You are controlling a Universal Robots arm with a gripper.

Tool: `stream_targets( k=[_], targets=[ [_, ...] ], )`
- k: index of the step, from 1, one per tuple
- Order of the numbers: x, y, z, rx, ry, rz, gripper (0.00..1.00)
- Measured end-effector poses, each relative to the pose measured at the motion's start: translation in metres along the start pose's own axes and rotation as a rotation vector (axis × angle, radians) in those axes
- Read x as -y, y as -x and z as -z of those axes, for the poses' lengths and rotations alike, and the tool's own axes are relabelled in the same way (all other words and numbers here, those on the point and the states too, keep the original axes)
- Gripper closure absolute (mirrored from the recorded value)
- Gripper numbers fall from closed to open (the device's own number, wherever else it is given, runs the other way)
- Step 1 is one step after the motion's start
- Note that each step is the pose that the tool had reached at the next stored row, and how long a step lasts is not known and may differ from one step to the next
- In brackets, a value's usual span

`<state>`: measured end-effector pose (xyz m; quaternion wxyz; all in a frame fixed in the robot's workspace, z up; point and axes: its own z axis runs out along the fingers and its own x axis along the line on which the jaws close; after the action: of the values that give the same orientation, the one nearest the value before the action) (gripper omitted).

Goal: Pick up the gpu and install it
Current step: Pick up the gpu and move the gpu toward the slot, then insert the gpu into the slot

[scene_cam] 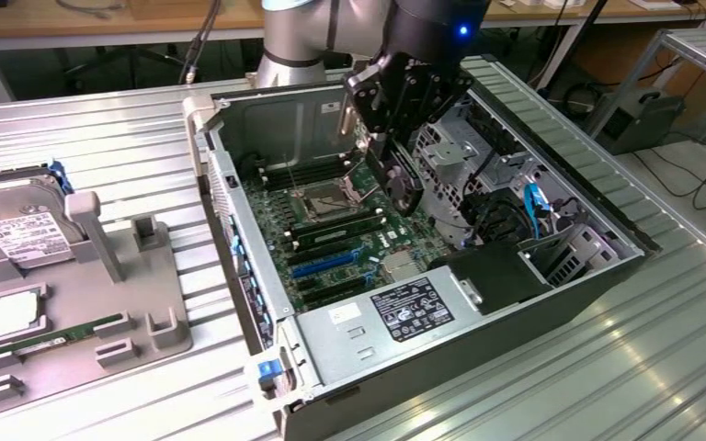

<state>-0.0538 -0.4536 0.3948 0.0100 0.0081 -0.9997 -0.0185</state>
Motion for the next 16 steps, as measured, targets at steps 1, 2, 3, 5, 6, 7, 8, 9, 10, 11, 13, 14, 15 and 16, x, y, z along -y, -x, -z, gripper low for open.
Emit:
stream_targets(
  k=[1, 2, 3, 5, 6, 7, 8, 9, 10, 11, 13, 14, 15, 16],
  targets=[
    [0.0000, 0.0000, 0.0000, 0.0000, 0.0001, 0.000, 0.74],
    [0.0000, 0.0000, 0.0001, -0.0001, -0.0001, 0.000, 0.74],
    [-0.0001, 0.0000, 0.0001, -0.0001, -0.0002, 0.000, 0.74],
    [-0.0001, 0.0001, 0.0000, -0.0001, -0.0001, 0.000, 0.74],
    [-0.0001, 0.0000, 0.0000, -0.0001, -0.0001, 0.000, 0.74],
    [0.0000, 0.0000, 0.0000, -0.0001, -0.0001, 0.000, 0.74],
    [-0.0001, 0.0000, 0.0000, -0.0001, -0.0001, 0.000, 0.74],
    [-0.0001, 0.0001, 0.0000, -0.0001, -0.0001, 0.000, 0.74],
    [-0.0001, 0.0001, 0.0000, -0.0001, -0.0001, 0.000, 0.74],
    [0.0000, 0.0000, 0.0000, -0.0001, -0.0001, 0.000, 0.74],
    [-0.0001, 0.0001, 0.0000, -0.0001, -0.0001, 0.000, 0.74],
    [0.0000, 0.0001, 0.0000, -0.0001, -0.0001, 0.000, 0.74],
    [0.0000, 0.0000, 0.0000, -0.0001, -0.0001, 0.000, 0.74],
    [0.0000, 0.0000, 0.0000, -0.0001, -0.0001, 0.000, 0.74]
  ],
)
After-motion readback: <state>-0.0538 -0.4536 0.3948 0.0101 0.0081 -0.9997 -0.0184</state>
